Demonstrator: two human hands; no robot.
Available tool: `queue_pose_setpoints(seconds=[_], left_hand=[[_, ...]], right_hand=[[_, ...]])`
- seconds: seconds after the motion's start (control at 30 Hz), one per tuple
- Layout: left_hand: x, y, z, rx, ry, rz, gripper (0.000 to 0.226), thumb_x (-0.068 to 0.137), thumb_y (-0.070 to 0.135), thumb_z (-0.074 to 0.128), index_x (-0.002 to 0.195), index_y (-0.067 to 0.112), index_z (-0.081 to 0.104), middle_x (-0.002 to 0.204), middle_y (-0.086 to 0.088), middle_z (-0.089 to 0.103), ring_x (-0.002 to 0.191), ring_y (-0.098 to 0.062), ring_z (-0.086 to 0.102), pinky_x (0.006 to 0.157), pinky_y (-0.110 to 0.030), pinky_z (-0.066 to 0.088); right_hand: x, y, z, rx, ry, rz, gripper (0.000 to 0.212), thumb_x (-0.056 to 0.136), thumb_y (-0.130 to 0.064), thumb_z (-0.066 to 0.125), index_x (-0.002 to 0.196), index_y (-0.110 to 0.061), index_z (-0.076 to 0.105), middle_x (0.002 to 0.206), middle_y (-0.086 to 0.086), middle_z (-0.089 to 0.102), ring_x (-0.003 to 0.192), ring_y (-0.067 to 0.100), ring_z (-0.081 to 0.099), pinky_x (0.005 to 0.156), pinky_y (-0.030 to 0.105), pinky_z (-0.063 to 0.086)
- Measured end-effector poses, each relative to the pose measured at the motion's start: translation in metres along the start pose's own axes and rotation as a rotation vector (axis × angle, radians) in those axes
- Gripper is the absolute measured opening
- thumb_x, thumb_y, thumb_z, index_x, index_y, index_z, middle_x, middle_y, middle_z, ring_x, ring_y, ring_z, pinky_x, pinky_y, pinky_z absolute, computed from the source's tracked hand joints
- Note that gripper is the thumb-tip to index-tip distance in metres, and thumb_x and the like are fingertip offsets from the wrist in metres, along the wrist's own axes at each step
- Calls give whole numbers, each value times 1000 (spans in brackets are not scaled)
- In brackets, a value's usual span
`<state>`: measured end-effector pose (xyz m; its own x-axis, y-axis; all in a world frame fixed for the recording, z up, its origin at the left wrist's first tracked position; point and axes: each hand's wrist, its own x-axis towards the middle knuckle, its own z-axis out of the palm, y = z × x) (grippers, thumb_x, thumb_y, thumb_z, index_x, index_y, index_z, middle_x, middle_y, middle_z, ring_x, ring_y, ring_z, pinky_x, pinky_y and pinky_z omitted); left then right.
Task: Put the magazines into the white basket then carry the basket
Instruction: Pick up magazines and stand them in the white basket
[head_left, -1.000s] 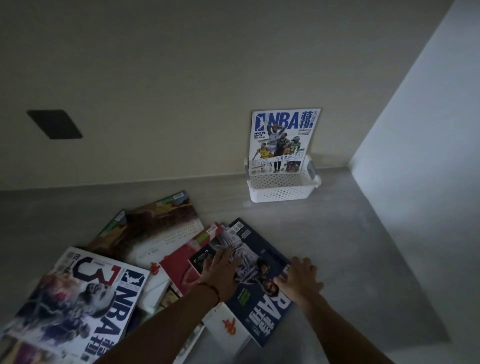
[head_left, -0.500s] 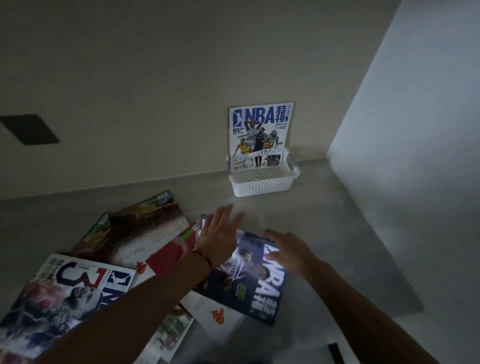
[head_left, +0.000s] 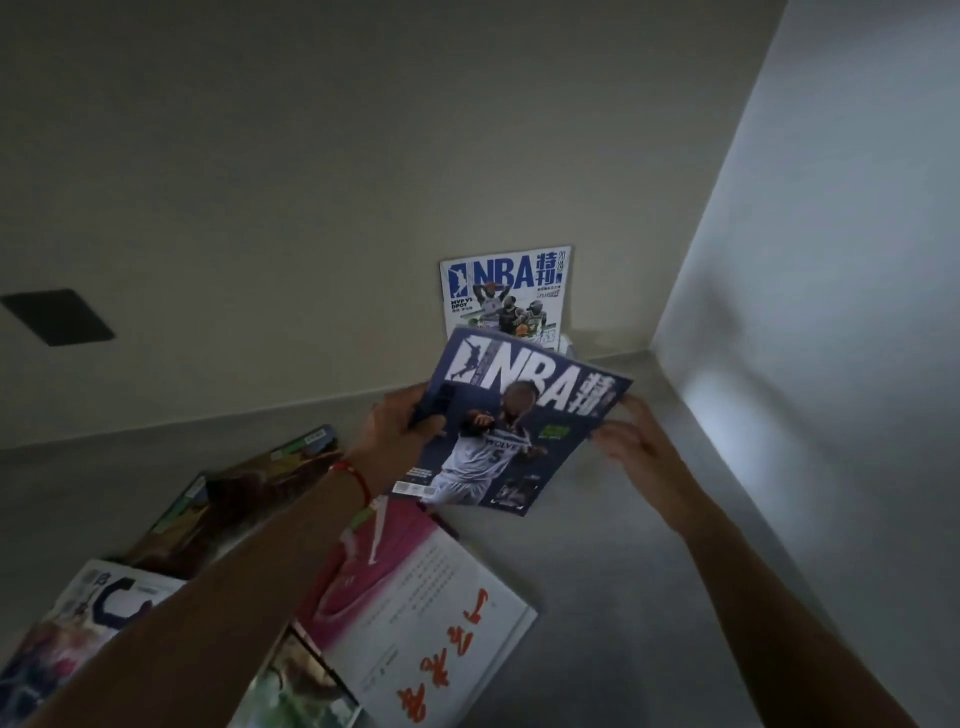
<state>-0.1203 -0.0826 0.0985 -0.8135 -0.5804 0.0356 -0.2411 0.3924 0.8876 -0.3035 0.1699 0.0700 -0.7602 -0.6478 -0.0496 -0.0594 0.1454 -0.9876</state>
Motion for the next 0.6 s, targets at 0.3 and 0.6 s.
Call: queue_pose_setpoints(seconds=[0.3,0.6], left_hand=[[85,47,3,66,232,-23,12,90,16,66,100,10,70,91,-11,71,82,-21,66,75,-31,53],[158,19,16,22,366,-431,25,81,32,70,87,8,76,89,-16,76,87,-31,73,81,-45,61]], right_hand=[[121,-86,-21,-441,207,-356,24,90,-27,71,109,-13,66,103,2,76,85,14,72,74,30,58],[209,-67,-7,-595,149,-380,23,92,-27,68,108,-11,64,101,4,76,79,12,67,64,16,44]])
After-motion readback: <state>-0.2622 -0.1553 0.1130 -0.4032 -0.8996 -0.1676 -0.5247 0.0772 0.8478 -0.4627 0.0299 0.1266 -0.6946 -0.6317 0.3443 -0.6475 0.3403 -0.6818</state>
